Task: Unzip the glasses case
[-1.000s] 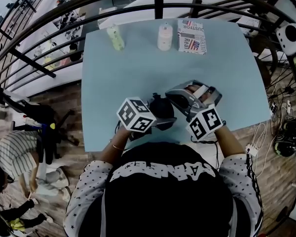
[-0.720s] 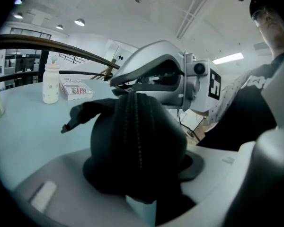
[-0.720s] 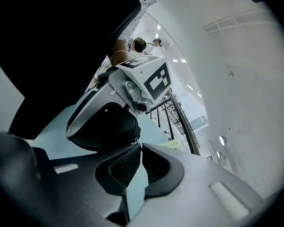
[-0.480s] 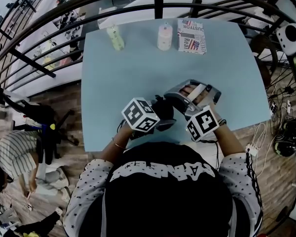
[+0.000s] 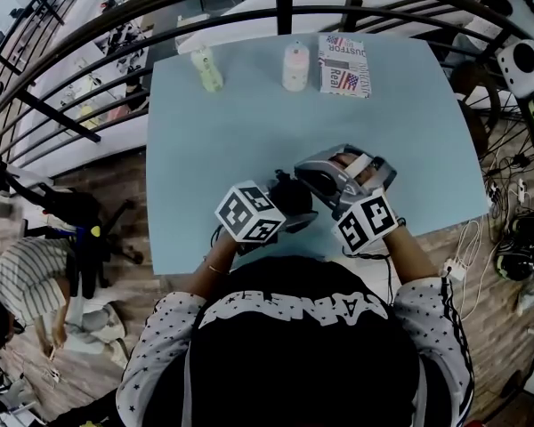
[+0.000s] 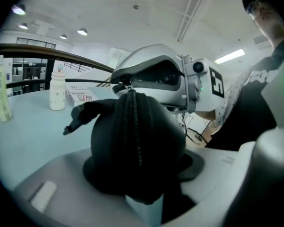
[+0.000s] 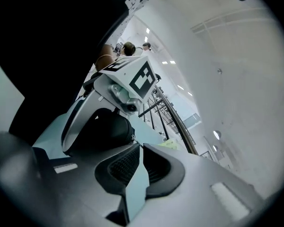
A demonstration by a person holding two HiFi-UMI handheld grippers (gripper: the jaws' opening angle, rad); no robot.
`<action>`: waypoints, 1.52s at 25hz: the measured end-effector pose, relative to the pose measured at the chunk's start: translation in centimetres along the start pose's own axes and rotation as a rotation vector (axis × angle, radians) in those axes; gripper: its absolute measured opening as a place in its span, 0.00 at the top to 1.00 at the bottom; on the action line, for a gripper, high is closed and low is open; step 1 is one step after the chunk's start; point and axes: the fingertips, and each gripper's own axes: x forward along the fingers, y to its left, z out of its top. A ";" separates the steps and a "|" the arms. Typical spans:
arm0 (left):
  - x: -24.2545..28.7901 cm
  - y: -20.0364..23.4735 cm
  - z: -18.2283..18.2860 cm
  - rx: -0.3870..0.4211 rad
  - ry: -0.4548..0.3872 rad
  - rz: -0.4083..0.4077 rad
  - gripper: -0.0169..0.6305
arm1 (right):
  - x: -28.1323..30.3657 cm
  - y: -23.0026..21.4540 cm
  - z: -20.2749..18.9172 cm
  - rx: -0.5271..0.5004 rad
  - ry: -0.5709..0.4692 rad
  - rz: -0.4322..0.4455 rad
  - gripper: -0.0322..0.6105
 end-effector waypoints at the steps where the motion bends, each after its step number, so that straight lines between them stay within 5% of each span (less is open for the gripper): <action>1: -0.1 0.1 0.2 -0.006 -0.020 0.010 0.97 | -0.1 -0.2 0.0 0.032 -0.007 -0.019 0.90; 9: -1.9 0.9 1.7 -0.052 -0.151 0.067 0.97 | -1.5 -2.8 -0.1 0.372 -0.083 -0.167 0.94; 18: -5.4 2.8 4.1 -0.070 -0.336 0.233 0.97 | -3.2 -4.3 -3.8 1.102 -0.246 -0.319 0.94; 21: -6.3 3.1 4.6 -0.071 -0.380 0.267 0.97 | -3.2 -3.6 -5.1 1.263 -0.281 -0.338 0.94; 27: -5.9 2.9 4.4 -0.082 -0.382 0.255 0.97 | -2.9 -2.3 -5.7 1.358 -0.299 -0.323 0.94; 38: -5.4 3.1 4.4 -0.075 -0.366 0.253 0.97 | -2.5 -2.0 -6.1 1.375 -0.287 -0.316 0.94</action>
